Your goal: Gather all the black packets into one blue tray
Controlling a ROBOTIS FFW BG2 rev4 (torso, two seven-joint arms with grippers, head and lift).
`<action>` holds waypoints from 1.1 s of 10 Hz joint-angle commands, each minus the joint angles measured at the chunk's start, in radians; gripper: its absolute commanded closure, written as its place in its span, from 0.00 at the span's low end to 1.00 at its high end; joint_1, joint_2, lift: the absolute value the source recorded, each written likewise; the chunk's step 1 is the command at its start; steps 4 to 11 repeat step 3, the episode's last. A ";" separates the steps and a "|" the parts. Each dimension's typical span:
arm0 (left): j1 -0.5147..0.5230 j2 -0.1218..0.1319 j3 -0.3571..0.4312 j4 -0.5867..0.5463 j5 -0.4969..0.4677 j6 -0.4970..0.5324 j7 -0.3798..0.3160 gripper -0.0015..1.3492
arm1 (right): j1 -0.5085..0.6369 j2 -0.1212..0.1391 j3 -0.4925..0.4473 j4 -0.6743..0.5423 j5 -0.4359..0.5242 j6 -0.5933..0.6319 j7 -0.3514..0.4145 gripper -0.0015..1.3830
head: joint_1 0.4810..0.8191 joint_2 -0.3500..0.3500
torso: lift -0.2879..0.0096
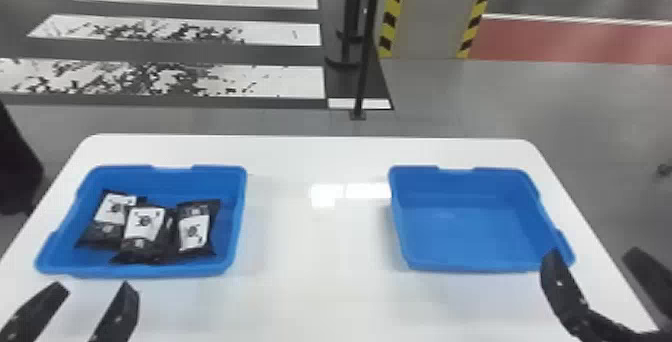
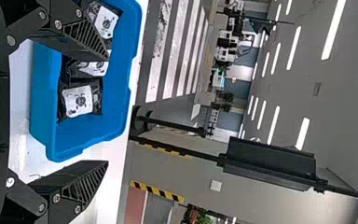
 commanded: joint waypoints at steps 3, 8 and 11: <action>-0.007 -0.003 -0.007 0.000 -0.013 0.007 0.000 0.20 | -0.012 0.001 0.001 0.009 0.005 0.002 0.000 0.09 | 0.63 0.38 | 0.60; -0.007 -0.003 -0.007 0.000 -0.013 0.007 0.000 0.20 | -0.012 0.001 0.001 0.009 0.005 0.002 0.000 0.09 | 0.63 0.38 | 0.60; -0.007 -0.003 -0.007 0.000 -0.013 0.007 0.000 0.20 | -0.012 0.001 0.001 0.009 0.005 0.002 0.000 0.09 | 0.63 0.38 | 0.60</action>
